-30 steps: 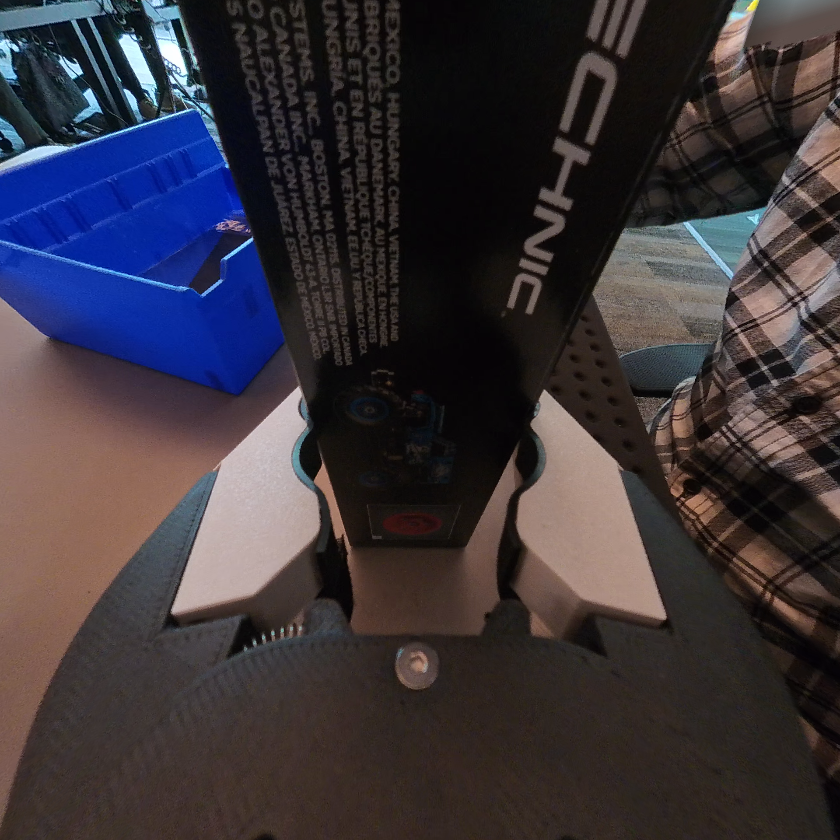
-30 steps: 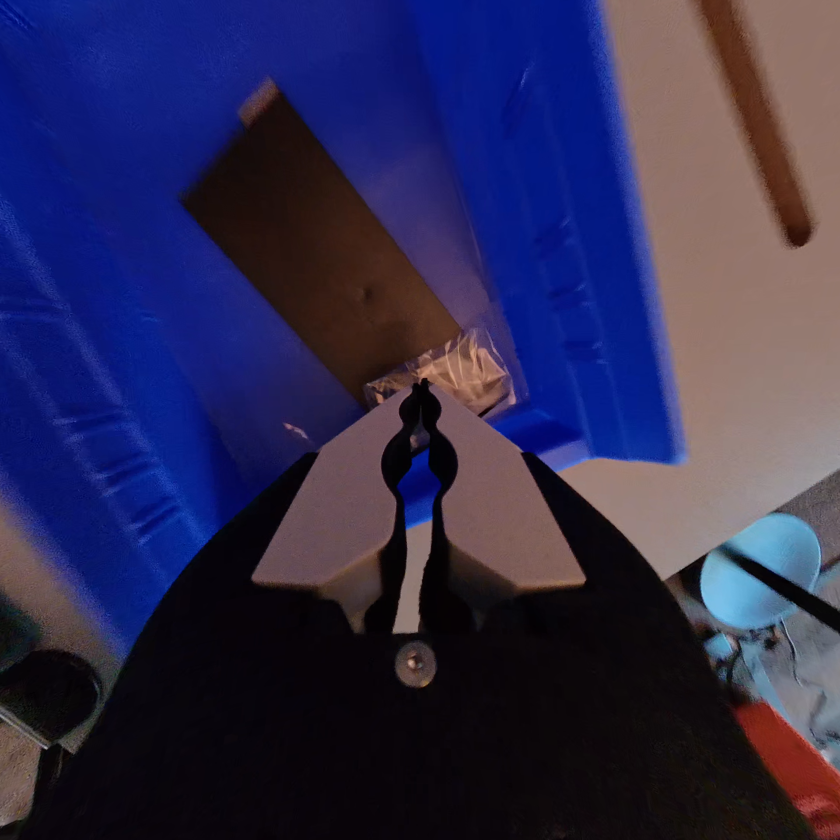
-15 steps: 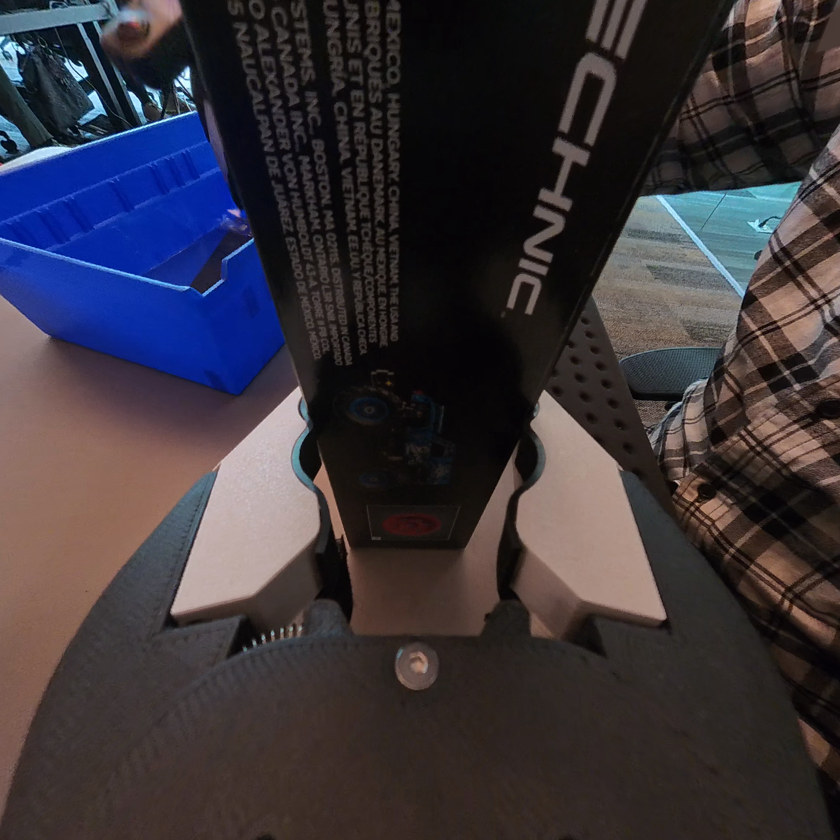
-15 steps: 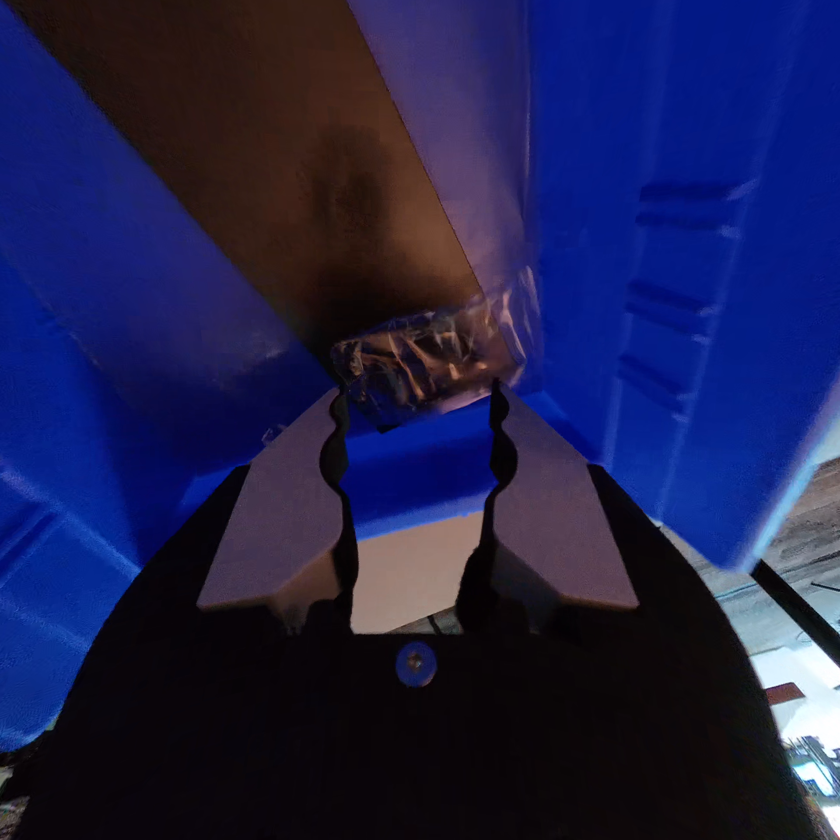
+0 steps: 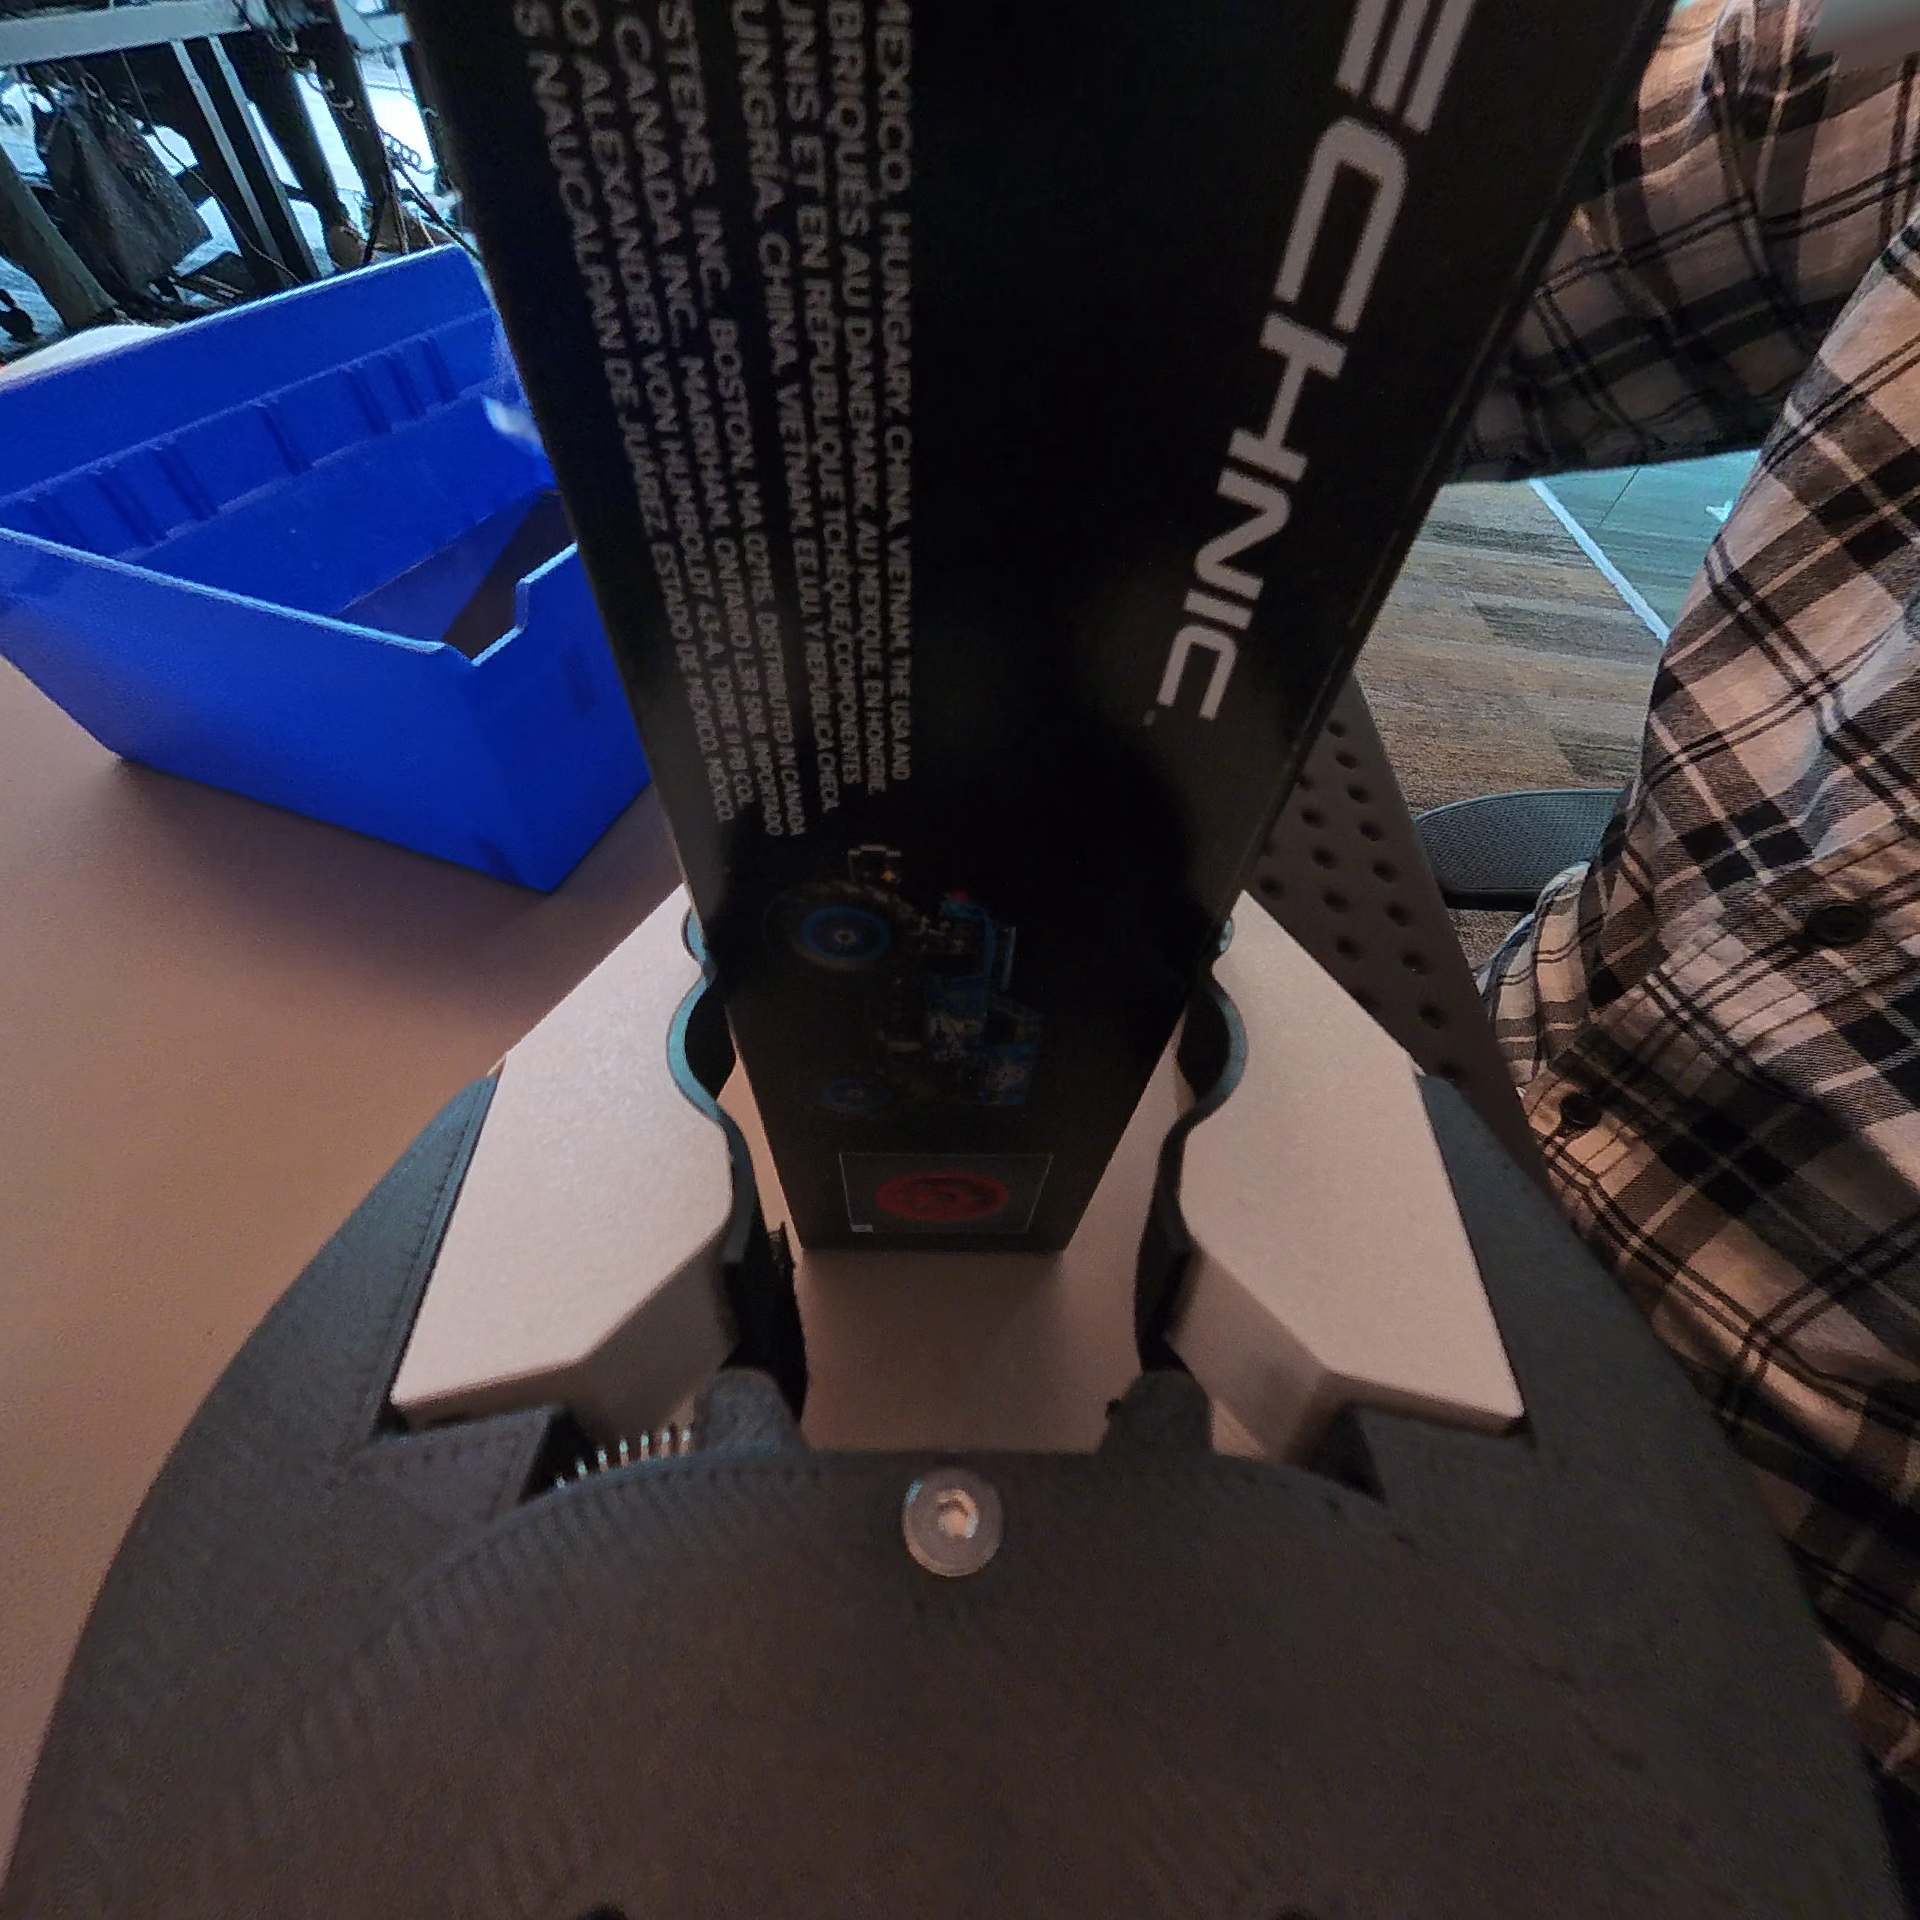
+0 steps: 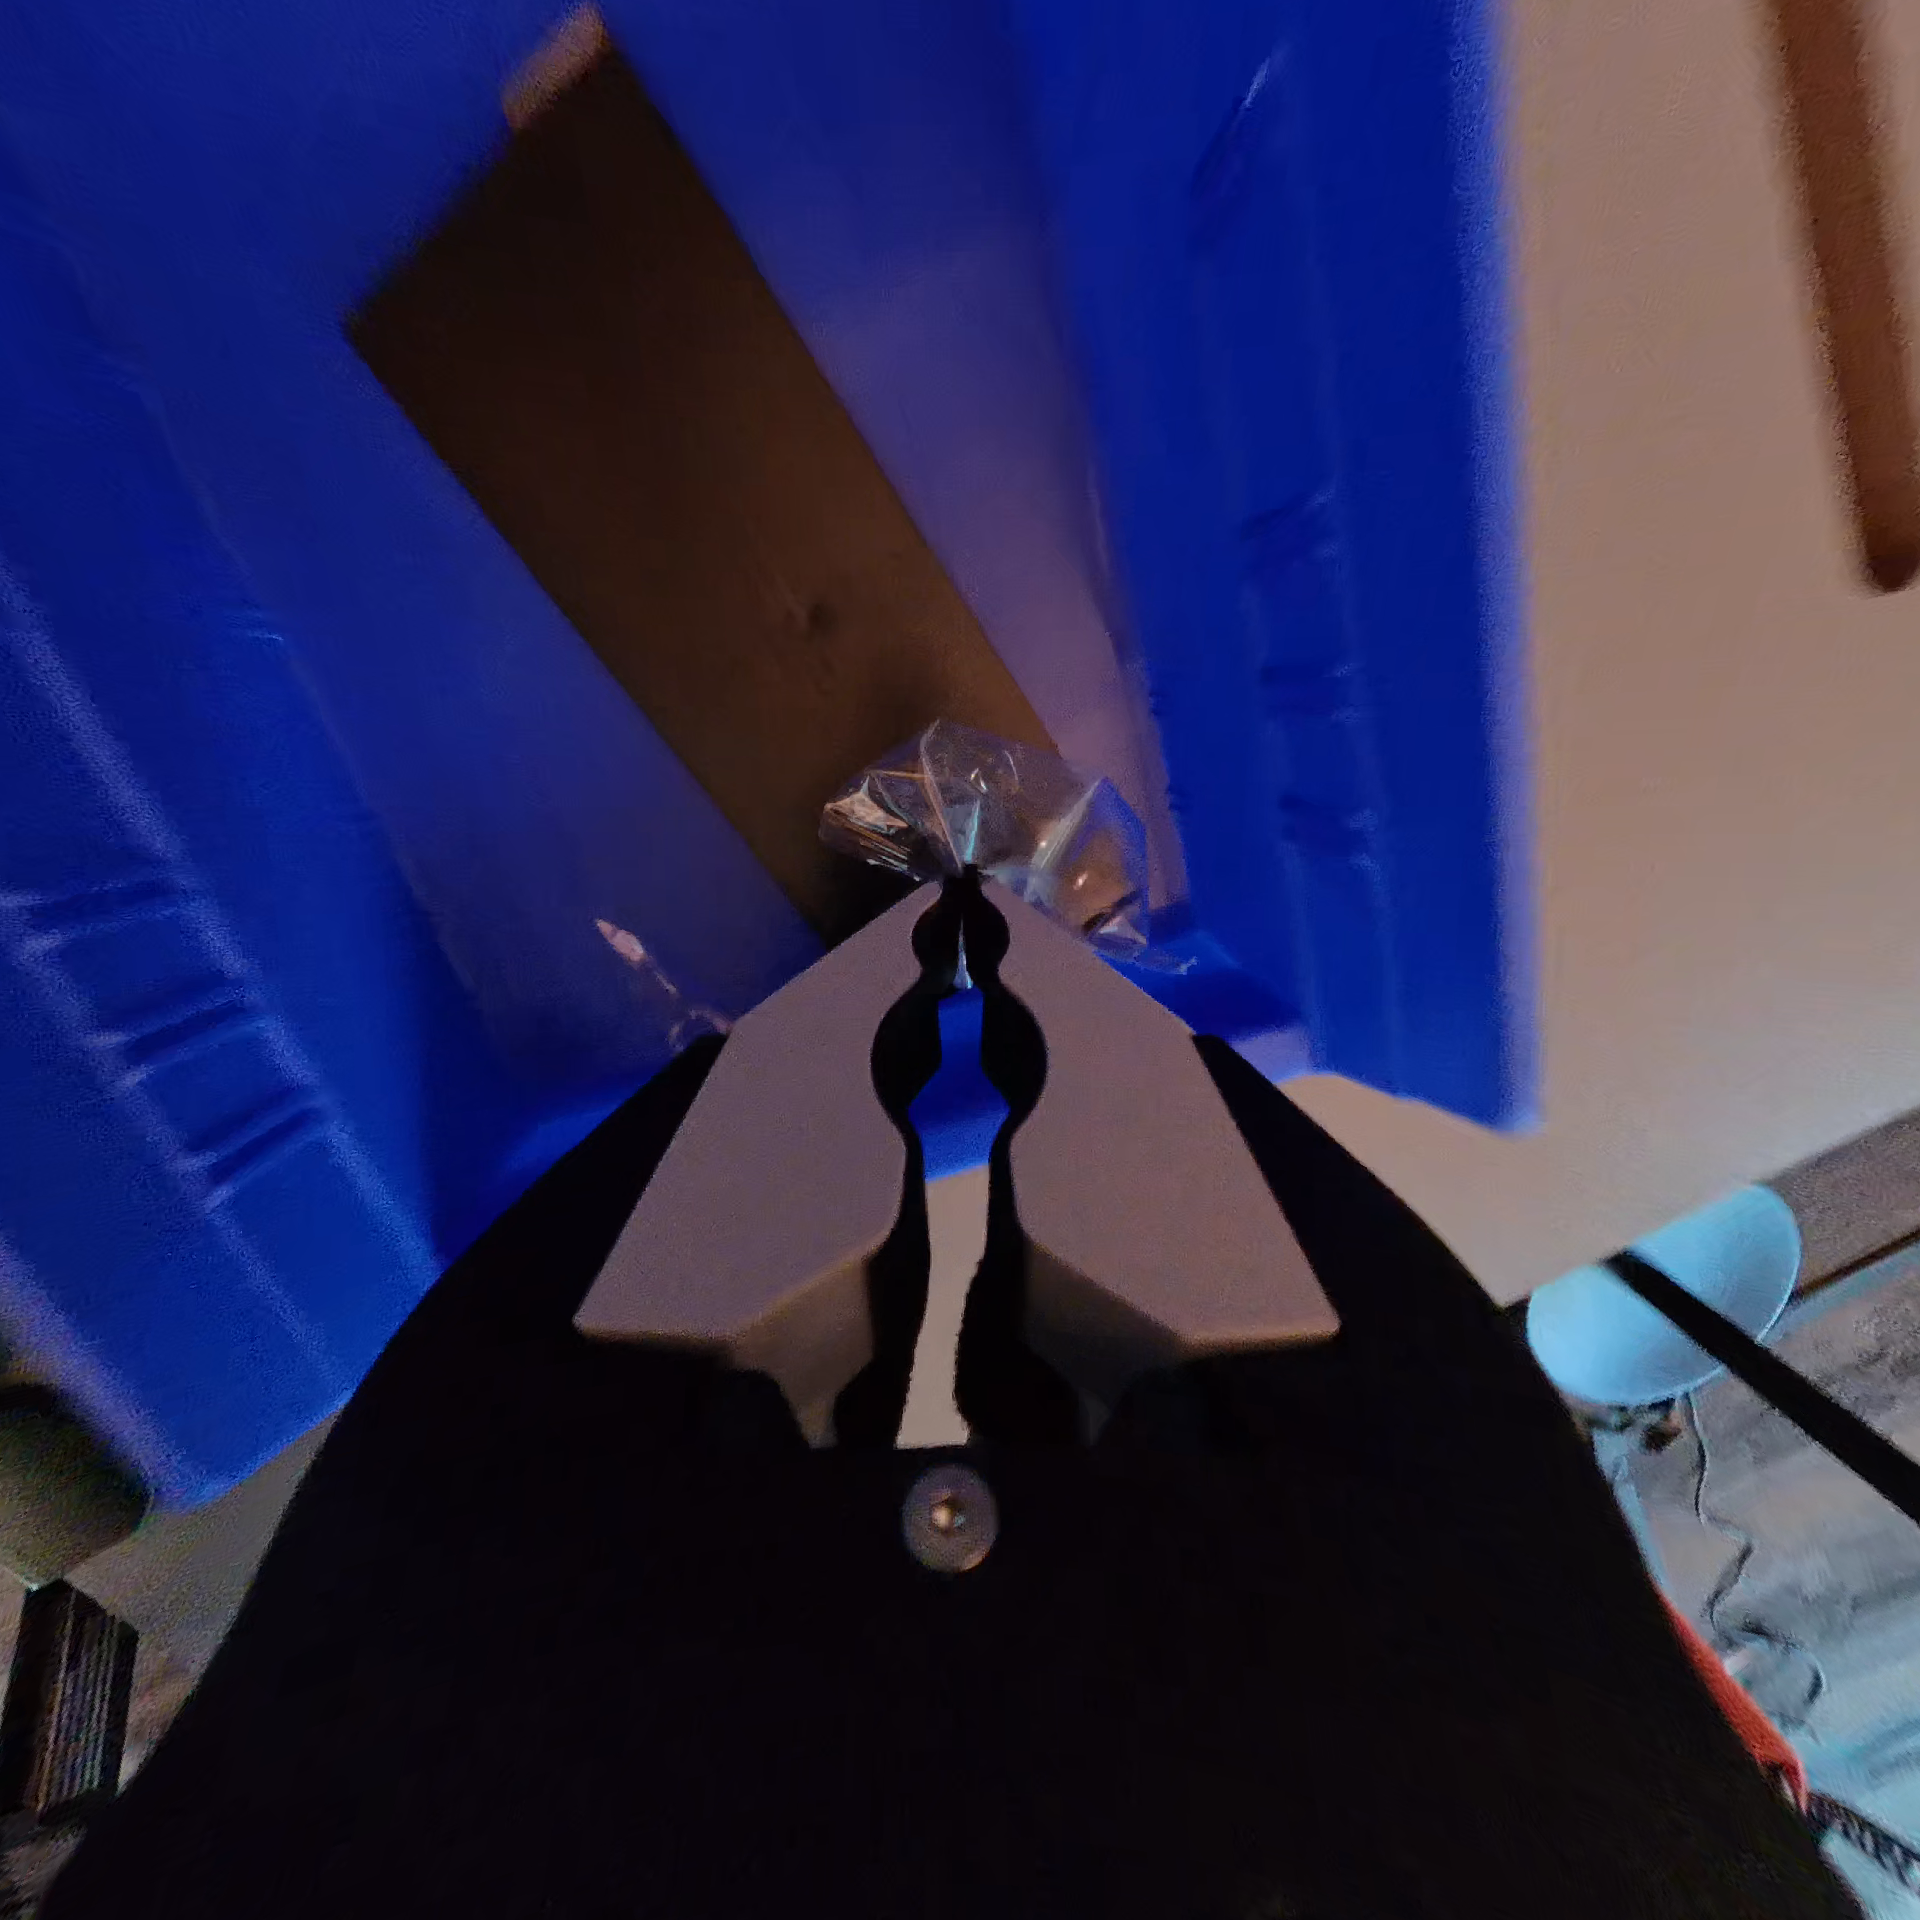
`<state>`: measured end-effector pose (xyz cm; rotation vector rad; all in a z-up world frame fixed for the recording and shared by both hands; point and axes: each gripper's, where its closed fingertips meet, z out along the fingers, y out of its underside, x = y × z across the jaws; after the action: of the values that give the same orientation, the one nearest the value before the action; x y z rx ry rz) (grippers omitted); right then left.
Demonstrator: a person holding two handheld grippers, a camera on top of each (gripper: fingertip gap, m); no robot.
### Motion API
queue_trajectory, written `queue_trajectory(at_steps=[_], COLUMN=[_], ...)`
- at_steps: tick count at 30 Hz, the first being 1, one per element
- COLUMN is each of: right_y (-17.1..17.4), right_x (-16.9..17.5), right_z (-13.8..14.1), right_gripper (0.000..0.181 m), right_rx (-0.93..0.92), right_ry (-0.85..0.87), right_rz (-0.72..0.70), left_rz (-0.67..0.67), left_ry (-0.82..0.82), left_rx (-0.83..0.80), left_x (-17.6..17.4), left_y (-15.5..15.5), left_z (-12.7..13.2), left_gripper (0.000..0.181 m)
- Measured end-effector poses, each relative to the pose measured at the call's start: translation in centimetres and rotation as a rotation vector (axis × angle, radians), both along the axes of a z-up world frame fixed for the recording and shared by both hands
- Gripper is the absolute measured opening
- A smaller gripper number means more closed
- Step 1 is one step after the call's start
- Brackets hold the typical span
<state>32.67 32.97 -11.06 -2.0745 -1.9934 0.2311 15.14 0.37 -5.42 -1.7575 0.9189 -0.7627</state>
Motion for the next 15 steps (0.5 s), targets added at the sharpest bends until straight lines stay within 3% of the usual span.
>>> queue_trajectory(at_steps=[5, 9, 12, 15], right_y=[-3.5, -12.8, -20.4, -26.4], right_x=[-1.0, -2.6, -4.2, -6.5], right_z=[12.3, 22.7, 26.4, 27.5], right_gripper=[0.000, 0.000, 0.000, 0.000], right_rx=[0.120, 0.177, 0.210, 0.223], right_ry=[0.356, 0.621, 0.665, 0.654], right_rz=[0.053, 0.280, 0.481, 0.644], left_rz=[0.014, 0.036, 0.045, 0.049], left_ry=[0.007, 0.013, 0.015, 0.015], left_rx=[0.010, 0.020, 0.027, 0.031], left_x=[-0.2, -0.2, 0.0, 0.1], left_y=[0.3, 0.7, 1.1, 1.2], left_z=[0.0, 0.0, 0.0, 0.0], left_gripper=[0.086, 0.086, 0.086, 0.086])
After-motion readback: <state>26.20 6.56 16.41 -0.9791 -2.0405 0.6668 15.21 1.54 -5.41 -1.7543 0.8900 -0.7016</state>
